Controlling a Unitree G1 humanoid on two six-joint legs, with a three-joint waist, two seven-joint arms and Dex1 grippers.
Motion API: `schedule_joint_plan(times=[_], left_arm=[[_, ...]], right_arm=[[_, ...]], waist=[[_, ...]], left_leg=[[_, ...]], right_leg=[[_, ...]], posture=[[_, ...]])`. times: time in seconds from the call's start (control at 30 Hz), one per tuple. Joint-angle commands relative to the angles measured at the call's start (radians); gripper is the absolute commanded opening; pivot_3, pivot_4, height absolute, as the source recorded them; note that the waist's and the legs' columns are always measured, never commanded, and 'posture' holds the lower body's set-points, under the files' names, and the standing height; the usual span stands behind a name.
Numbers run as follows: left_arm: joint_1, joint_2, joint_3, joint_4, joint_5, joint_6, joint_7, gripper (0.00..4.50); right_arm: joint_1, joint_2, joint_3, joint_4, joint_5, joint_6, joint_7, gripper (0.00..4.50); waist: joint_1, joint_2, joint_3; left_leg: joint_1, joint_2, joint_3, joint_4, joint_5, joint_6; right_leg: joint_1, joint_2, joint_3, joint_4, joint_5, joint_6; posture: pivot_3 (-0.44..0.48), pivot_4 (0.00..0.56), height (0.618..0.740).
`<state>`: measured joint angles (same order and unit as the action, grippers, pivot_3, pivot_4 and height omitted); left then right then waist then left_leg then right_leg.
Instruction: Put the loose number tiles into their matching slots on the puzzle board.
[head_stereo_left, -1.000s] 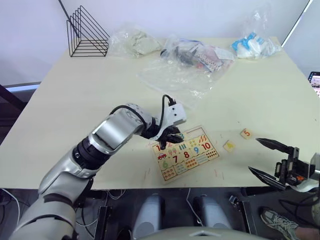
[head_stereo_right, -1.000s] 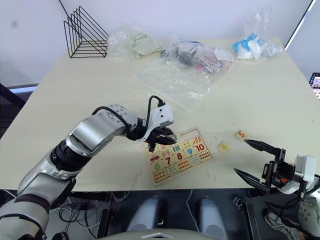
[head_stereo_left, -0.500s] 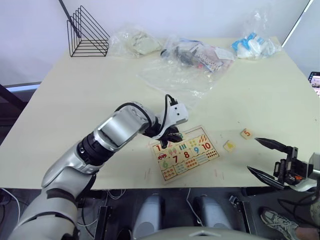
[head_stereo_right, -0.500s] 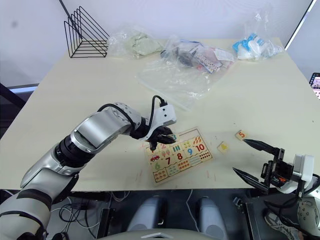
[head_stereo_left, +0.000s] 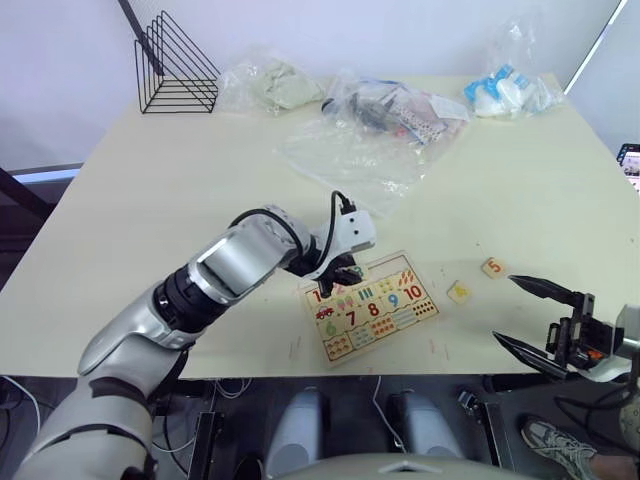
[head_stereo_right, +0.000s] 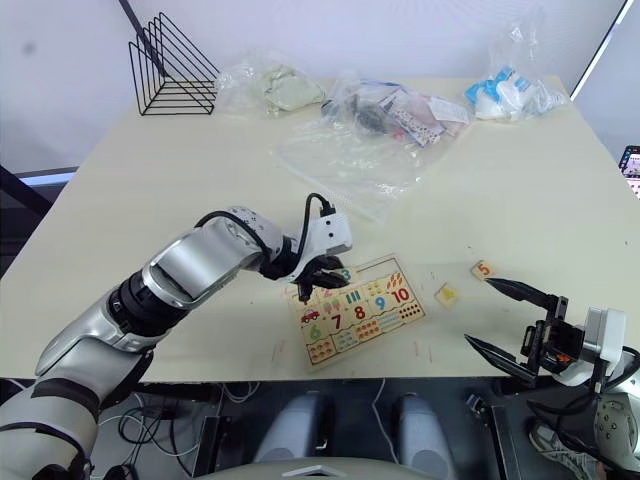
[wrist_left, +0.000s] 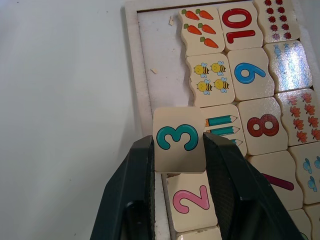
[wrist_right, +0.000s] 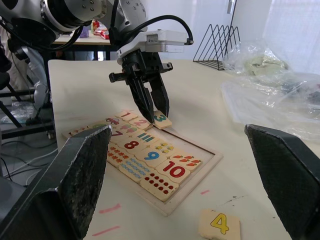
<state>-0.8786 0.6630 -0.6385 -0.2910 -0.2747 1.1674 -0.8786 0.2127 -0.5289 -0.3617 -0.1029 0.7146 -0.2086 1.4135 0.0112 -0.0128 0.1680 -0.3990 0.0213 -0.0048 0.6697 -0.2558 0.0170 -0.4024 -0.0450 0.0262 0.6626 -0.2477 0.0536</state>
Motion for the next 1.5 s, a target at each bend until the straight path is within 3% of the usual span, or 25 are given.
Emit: schedule_joint_plan(times=[0.03,1.27,1.33,1.37,1.47,1.5], left_arm=[[0.003,0.002,0.006,-0.018,0.011,-0.018,-0.004,0.93],[0.005,-0.006,-0.014,-0.008,0.036,-0.002,-0.01,0.93],[0.006,-0.007,-0.015,-0.008,0.036,0.0,-0.01,1.95],[0.007,-0.008,-0.014,-0.009,0.038,-0.003,-0.008,2.21],[0.011,-0.013,-0.01,-0.007,0.041,-0.009,-0.004,3.64],[0.012,-0.016,-0.007,-0.006,0.042,-0.008,-0.002,3.93]], right_arm=[[0.004,-0.001,-0.016,-0.013,0.014,-0.018,0.004,4.5],[0.01,-0.005,-0.024,-0.01,0.013,-0.02,0.001,4.5],[0.011,-0.005,-0.024,-0.01,0.013,-0.02,0.0,4.5],[0.011,-0.005,-0.024,-0.011,0.013,-0.02,-0.001,4.5],[0.013,-0.005,-0.025,-0.012,0.014,-0.02,-0.002,4.5],[0.013,-0.004,-0.026,-0.012,0.014,-0.021,-0.002,4.5]], waist=[[0.0,0.0,0.0],[0.0,0.0,0.0],[0.0,0.0,0.0],[0.0,0.0,0.0],[0.0,0.0,0.0],[0.0,0.0,0.0]], left_leg=[[0.0,0.0,0.0,0.0,0.0,0.0],[0.0,0.0,0.0,0.0,0.0,0.0],[0.0,0.0,0.0,0.0,0.0,0.0],[0.0,0.0,0.0,0.0,0.0,0.0],[0.0,0.0,0.0,0.0,0.0,0.0],[0.0,0.0,0.0,0.0,0.0,0.0]], right_leg=[[0.0,0.0,0.0,0.0,0.0,0.0],[0.0,0.0,0.0,0.0,0.0,0.0],[0.0,0.0,0.0,0.0,0.0,0.0],[0.0,0.0,0.0,0.0,0.0,0.0],[0.0,0.0,0.0,0.0,0.0,0.0],[0.0,0.0,0.0,0.0,0.0,0.0]], posture=[[0.0,0.15,0.74],[0.0,0.15,0.74],[0.0,0.15,0.74],[0.0,0.15,0.74],[0.0,0.15,0.74],[0.0,0.15,0.74]])
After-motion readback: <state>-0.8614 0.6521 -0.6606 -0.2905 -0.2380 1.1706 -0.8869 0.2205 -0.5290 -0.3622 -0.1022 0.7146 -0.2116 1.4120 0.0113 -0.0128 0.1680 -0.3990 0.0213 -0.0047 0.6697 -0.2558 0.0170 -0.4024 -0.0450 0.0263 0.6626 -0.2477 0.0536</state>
